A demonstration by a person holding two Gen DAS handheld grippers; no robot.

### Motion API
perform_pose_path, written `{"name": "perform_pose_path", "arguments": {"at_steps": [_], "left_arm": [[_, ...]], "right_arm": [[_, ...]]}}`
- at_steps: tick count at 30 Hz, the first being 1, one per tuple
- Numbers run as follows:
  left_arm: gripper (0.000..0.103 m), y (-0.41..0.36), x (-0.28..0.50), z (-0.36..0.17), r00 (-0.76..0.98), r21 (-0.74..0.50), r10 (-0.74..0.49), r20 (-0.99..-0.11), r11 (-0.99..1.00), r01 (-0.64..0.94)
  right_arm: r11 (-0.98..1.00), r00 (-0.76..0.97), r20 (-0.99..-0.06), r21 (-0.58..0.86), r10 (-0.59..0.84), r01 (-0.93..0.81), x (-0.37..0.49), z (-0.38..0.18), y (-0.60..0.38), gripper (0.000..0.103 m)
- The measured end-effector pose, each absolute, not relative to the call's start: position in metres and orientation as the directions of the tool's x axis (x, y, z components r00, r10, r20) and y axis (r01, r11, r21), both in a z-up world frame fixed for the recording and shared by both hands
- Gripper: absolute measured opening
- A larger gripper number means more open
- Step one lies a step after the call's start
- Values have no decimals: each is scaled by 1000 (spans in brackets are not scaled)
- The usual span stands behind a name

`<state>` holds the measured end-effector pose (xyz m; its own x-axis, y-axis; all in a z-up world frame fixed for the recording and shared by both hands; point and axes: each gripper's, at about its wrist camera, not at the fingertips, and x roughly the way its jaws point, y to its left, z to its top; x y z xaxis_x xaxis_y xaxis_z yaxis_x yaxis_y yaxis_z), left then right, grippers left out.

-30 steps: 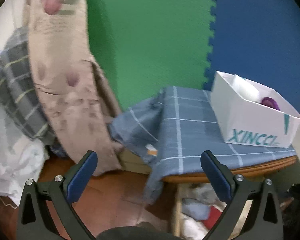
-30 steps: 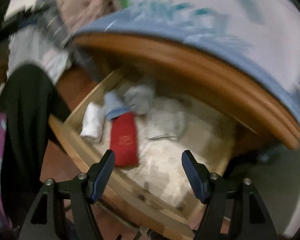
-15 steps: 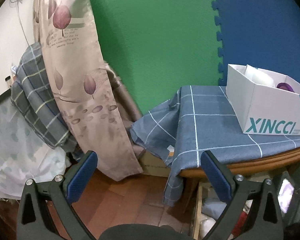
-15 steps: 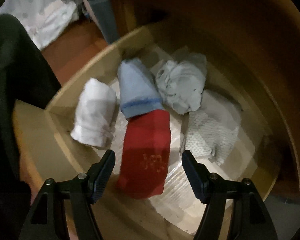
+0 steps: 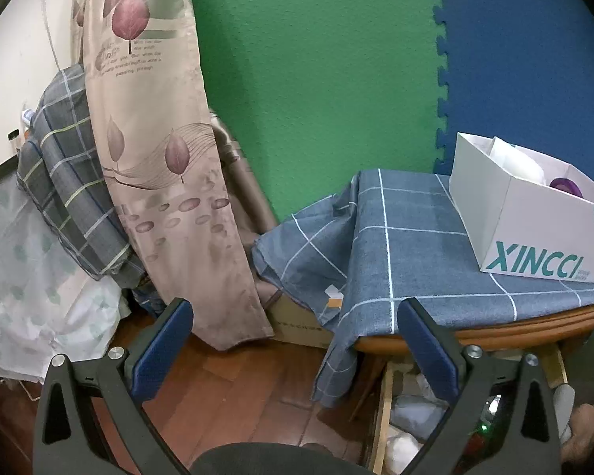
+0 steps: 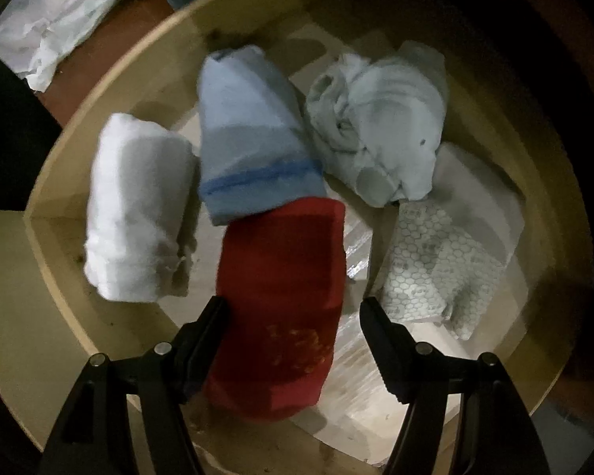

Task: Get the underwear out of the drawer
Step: 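Reach the right gripper into the drawer and grasp the red sock, then lift the red sock with the right gripper and release it into the shoe box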

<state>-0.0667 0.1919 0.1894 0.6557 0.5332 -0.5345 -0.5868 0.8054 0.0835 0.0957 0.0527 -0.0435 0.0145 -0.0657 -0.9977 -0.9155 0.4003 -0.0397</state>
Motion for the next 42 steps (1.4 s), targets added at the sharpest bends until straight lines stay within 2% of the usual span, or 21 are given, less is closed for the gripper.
{"name": "perform_pose_path", "arguments": {"at_steps": [16, 17, 20, 23, 34, 42], "left_arm": [[102, 188, -66, 188, 644, 104, 545, -537, 800, -591], [102, 188, -66, 187, 644, 105, 545, -537, 801, -590], [102, 188, -66, 187, 644, 103, 544, -538, 800, -591], [102, 188, -66, 187, 644, 102, 544, -538, 800, -591], [102, 189, -65, 185, 635, 121, 552, -540, 798, -591], [102, 189, -66, 184, 631, 128, 555, -542, 797, -591]], "right_arm": [[418, -103, -983, 30, -153, -908, 97, -74, 45, 70], [412, -99, -983, 28, -152, -911, 98, -73, 43, 62], [358, -51, -989, -2, -138, -934, 92, -67, 37, 50], [319, 6, -991, -49, -132, -946, 86, -59, 29, 44], [380, 94, -995, -74, 33, -922, 82, 15, -10, 43], [463, 119, -977, -23, 179, -886, 76, 64, -37, 43]]}}
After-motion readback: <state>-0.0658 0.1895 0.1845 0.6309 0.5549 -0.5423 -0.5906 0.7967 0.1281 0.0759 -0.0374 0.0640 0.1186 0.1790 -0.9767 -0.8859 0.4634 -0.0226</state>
